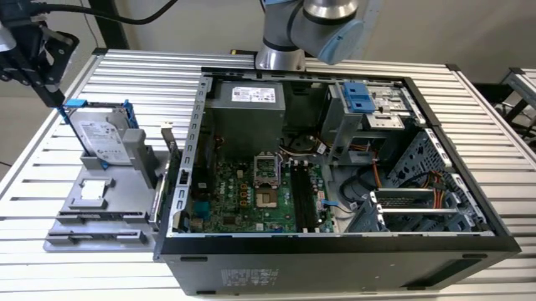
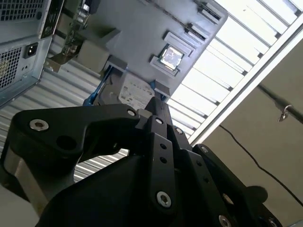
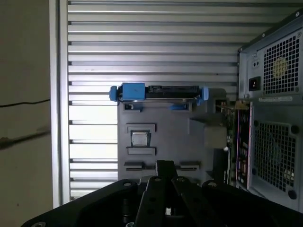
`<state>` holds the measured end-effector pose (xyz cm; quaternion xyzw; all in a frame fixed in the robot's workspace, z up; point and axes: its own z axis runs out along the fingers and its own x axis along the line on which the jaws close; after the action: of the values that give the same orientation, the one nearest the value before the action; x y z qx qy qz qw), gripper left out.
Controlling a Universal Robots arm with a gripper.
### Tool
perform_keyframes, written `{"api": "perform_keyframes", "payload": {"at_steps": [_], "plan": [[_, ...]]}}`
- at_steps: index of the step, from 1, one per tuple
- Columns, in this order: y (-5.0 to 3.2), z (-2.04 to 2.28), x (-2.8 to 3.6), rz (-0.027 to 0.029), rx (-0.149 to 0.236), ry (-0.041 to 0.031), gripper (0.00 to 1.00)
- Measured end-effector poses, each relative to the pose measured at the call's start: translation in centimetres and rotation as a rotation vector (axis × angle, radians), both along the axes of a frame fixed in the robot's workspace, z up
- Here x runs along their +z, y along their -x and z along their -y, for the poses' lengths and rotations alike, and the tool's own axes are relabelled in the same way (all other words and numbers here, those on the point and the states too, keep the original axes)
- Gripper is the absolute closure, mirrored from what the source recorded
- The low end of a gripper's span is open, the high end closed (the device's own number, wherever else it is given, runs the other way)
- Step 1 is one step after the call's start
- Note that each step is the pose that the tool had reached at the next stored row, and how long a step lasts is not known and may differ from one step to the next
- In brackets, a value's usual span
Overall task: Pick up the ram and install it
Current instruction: 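Reach for the ram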
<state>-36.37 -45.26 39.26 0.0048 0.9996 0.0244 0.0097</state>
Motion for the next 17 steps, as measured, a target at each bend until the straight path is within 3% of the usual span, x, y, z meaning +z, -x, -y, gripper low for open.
{"api": "perform_keyframes", "payload": {"at_steps": [6,17], "plan": [[0.0,1.97,0.0,-0.0001,0.0,0.0001,1.0],[0.0,6.21,0.0,0.0,0.0,0.0,1.0]]}}
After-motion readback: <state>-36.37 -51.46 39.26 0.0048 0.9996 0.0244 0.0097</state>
